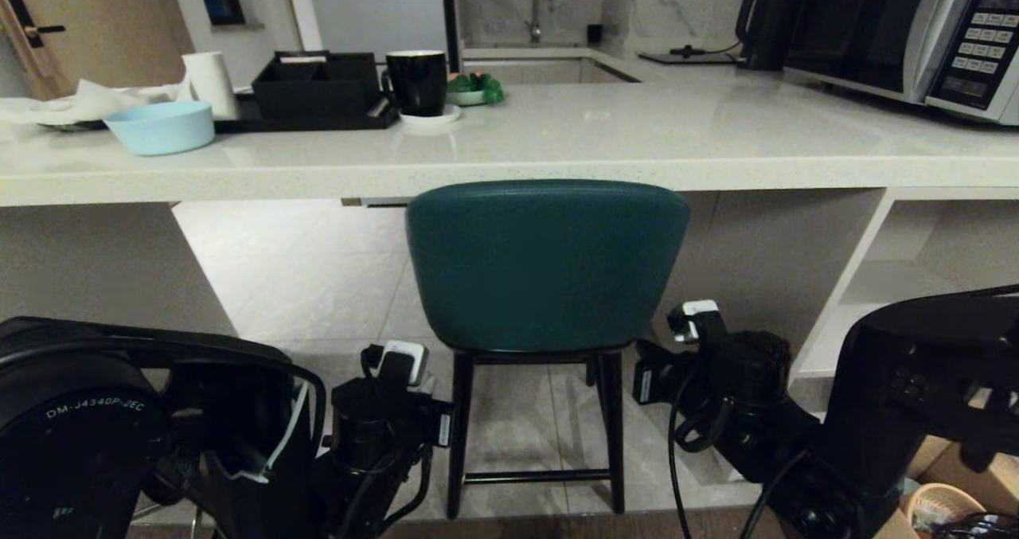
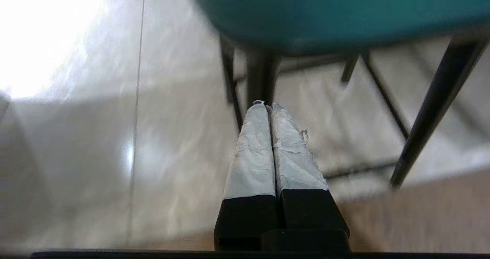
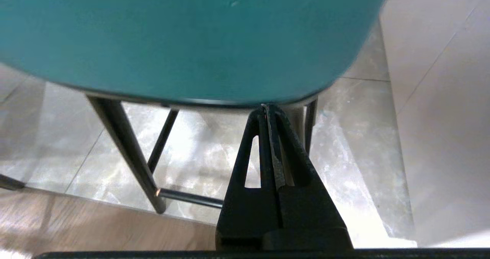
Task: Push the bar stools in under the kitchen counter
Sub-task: Push the blue chair back under the dining table, then push the gray chair back under the dining table
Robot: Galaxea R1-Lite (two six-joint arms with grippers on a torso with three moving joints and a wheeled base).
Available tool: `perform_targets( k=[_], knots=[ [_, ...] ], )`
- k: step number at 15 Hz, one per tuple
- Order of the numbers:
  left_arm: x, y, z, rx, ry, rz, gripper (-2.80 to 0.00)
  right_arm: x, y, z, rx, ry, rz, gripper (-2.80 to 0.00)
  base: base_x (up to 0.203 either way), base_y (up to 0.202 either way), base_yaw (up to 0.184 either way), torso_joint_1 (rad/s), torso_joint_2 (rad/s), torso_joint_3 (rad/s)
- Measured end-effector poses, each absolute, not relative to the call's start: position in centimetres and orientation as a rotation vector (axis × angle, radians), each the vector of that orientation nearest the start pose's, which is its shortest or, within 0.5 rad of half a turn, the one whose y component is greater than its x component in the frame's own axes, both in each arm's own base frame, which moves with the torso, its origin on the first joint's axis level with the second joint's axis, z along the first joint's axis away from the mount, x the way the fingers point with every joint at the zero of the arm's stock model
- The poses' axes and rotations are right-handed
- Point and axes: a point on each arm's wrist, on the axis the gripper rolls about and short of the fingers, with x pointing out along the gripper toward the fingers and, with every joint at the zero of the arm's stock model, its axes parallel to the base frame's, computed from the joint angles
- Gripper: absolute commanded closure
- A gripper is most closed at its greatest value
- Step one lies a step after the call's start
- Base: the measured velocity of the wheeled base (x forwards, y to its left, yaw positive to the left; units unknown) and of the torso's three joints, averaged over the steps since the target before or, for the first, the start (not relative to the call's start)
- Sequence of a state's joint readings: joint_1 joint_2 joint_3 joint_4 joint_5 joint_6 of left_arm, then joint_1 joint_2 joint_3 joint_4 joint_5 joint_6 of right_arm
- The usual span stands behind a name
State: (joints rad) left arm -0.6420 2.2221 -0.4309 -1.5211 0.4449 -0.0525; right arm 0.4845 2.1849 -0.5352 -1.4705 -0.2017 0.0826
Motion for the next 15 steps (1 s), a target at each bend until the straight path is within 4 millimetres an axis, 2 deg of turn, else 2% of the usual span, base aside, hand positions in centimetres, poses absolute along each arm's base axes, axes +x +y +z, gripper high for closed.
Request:
perform_targets(
  k=[4, 6, 15],
  knots=[
    [23.5, -17.3, 3.4, 0.062, 0.261, -0.206, 0.0, 27.1, 13.8, 4.9, 0.035, 0.211, 0.225, 0.0, 0.0, 0.0, 0.0, 0.0, 0.0, 0.0],
    [22.6, -17.0, 3.8, 0.062, 0.262, -0.193, 0.0, 26.1, 13.4, 5.6, 0.045, 0.207, 0.217, 0.0, -0.063, 0.0, 0.0, 0.005, 0.0, 0.003],
    [20.2, -16.1, 6.2, 0.042, 0.207, -0.106, 0.0, 22.1, 11.5, 8.5, 0.069, 0.167, 0.173, 0.0, -0.197, 0.0, -0.001, 0.001, 0.0, 0.002]
  ],
)
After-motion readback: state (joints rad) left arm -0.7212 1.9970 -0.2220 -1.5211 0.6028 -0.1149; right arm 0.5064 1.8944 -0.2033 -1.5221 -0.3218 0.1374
